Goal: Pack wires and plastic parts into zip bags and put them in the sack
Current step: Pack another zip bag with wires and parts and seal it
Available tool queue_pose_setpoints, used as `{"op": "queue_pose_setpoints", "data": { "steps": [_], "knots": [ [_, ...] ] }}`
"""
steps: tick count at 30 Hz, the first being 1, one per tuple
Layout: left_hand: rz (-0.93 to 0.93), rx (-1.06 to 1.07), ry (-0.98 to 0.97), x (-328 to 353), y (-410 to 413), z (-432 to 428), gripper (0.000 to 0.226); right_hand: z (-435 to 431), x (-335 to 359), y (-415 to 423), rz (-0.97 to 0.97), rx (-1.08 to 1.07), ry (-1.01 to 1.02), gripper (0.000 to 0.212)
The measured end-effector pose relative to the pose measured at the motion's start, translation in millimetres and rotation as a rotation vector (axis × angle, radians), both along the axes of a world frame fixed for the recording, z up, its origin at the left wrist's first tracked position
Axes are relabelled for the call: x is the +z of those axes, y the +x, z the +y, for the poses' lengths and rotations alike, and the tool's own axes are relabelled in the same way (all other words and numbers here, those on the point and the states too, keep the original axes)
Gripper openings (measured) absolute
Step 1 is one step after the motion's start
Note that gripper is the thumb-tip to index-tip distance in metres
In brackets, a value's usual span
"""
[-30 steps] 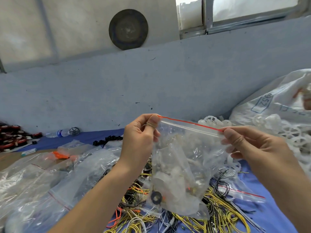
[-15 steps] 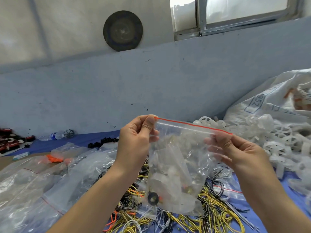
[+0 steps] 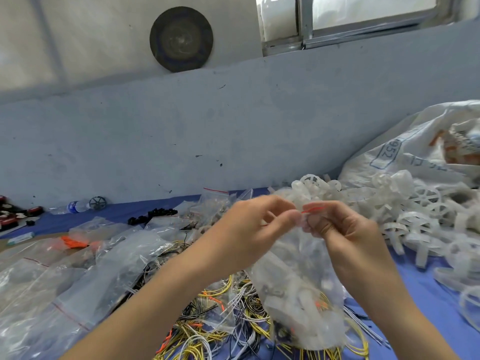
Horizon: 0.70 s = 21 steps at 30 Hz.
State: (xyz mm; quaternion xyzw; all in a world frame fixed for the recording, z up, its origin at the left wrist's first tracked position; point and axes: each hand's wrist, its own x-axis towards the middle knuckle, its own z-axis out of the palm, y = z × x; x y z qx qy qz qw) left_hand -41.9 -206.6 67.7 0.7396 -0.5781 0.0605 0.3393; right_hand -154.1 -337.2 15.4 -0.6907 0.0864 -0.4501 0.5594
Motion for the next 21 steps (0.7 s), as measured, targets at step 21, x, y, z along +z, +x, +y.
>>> {"op": "queue_pose_setpoints", "data": {
  "steps": [21],
  "knots": [
    [0.043,0.005,0.129,2,-2,-13,0.012,0,-8,3,-0.099,0.05,0.177,0.017]
  ]
}}
